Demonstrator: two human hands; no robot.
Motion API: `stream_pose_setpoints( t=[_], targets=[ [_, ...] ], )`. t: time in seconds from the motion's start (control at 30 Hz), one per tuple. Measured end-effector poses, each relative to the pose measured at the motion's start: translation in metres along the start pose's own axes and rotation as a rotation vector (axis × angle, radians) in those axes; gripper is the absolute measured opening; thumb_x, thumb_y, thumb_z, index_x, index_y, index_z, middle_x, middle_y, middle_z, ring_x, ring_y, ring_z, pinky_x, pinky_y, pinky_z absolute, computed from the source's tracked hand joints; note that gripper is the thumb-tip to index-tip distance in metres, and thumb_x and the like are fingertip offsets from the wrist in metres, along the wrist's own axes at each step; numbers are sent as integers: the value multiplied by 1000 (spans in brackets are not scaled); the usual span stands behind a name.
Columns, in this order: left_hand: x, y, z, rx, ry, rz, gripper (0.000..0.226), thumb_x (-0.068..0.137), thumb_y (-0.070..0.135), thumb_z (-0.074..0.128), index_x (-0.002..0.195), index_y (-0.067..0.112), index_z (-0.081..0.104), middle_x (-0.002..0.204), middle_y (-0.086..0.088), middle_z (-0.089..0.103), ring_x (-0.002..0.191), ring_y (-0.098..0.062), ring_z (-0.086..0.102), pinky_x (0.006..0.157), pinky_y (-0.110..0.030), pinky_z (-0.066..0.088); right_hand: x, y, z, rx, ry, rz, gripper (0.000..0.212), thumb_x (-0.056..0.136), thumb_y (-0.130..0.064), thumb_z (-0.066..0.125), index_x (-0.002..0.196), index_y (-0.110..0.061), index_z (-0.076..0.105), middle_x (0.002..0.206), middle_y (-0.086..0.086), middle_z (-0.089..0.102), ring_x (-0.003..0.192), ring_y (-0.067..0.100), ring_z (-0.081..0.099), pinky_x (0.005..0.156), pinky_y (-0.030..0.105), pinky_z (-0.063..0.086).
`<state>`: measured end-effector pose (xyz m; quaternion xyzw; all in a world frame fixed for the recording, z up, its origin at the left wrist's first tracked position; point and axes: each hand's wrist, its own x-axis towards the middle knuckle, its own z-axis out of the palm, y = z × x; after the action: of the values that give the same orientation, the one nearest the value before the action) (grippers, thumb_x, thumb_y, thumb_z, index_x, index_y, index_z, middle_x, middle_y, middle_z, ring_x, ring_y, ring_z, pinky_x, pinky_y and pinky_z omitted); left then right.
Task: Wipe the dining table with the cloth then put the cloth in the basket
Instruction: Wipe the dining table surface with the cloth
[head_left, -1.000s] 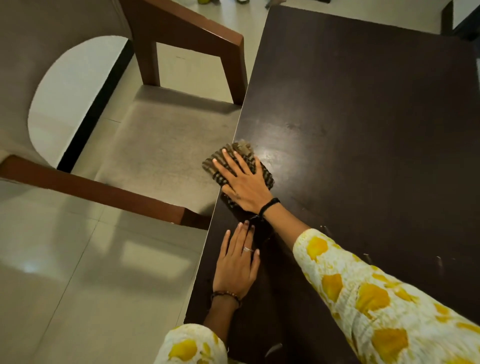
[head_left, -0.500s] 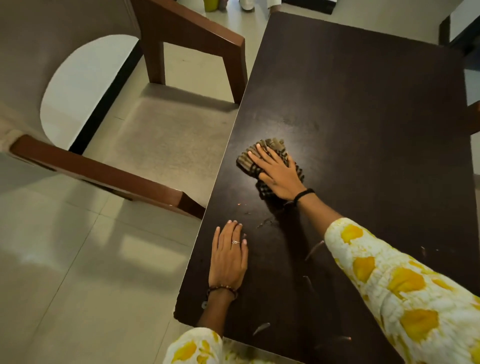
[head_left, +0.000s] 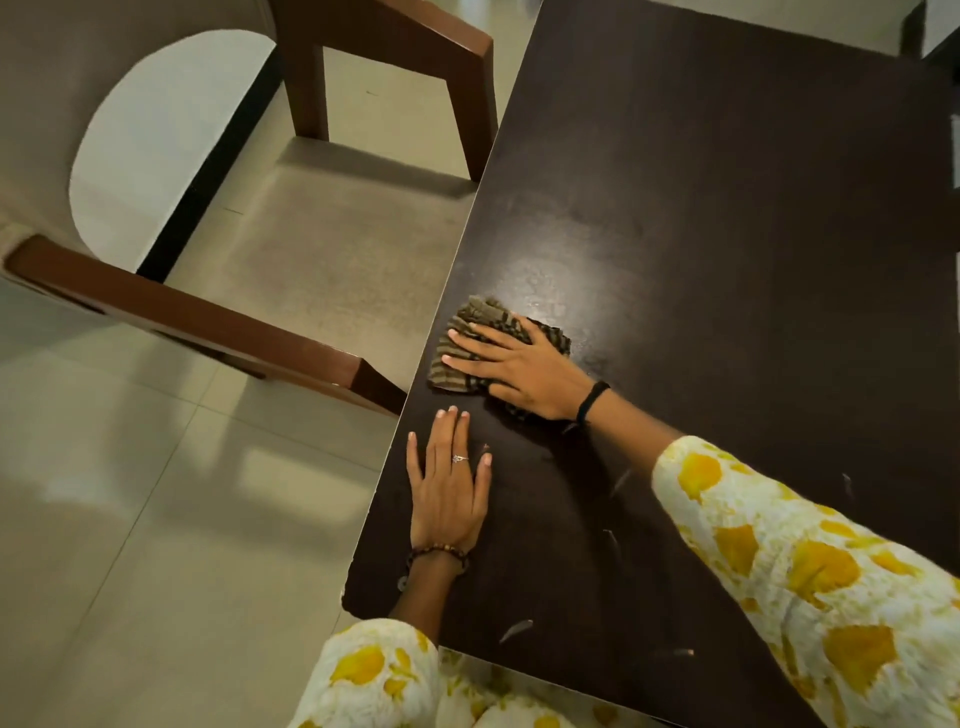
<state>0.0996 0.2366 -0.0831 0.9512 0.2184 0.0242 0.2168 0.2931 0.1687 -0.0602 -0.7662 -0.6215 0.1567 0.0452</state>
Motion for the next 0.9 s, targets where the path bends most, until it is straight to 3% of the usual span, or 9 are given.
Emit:
stream_pose_setpoints(
  t=[0.1,0.2,0.3,0.37,0.43,0.5,0.63,0.77,0.9],
  targets=[
    [1,-3,4,55,-15,-6,56,98,43,12,137,9,32,143,-15,38,136,-26,22,111,-45,12,-36,33,-8,19,-44,29,57,92,-53,10,146,-36,16,154,-11,5,141,9,0,108,35,-10],
    [1,-3,6,58,-25,4,56,99,43,12,138,9,31,144,-15,37,136,-30,25,111,-47,13,-39,62,-17,85,-7,227,78,80,-72,-8,146,-34,10,154,-11,2,143,13,1,110,50,0],
    [1,-2,5,55,-11,3,57,98,44,11,141,8,26,146,-15,34,137,-29,24,111,-50,16,-4,53,-17,69,30,453,96,68,-76,-21,148,-31,10,158,-4,4,145,22,4,110,61,5],
    [0,-1,4,24,6,1,58,98,44,13,142,8,22,148,-14,30,139,-26,19,111,-50,15,22,34,-16,37,26,465,106,61,-73,-32,149,-30,10,158,-1,5,145,24,5,109,60,4],
    [0,0,2,-2,21,-2,60,98,45,15,144,7,19,150,-14,25,140,-24,16,112,-49,14,37,9,-16,4,0,391,89,74,-68,-22,149,-30,9,158,-1,5,145,24,4,110,60,5],
    [-1,1,2,-13,33,-4,61,97,46,16,145,7,16,151,-13,21,140,-23,16,112,-48,14,40,-13,-8,-56,-8,298,60,93,-51,8,149,-30,9,158,-2,4,145,22,2,111,60,6],
    [-1,1,1,-22,39,2,62,97,49,15,146,11,10,151,-13,21,140,-21,16,112,-48,13,7,-33,15,-58,48,193,56,92,-40,19,147,-31,18,157,-2,15,144,20,11,111,57,5],
    [-1,-1,1,-1,11,47,61,96,50,14,145,12,17,151,-9,25,140,-19,16,112,-49,13,-48,-25,21,-106,81,429,60,85,-38,26,144,-29,32,151,-2,32,136,21,35,107,55,23],
    [0,-1,4,63,4,69,57,96,43,24,143,11,24,149,-10,30,138,-20,20,111,-51,17,-111,2,21,-70,119,776,61,85,-38,23,144,-26,31,152,1,31,129,27,41,96,57,32]
  ],
)
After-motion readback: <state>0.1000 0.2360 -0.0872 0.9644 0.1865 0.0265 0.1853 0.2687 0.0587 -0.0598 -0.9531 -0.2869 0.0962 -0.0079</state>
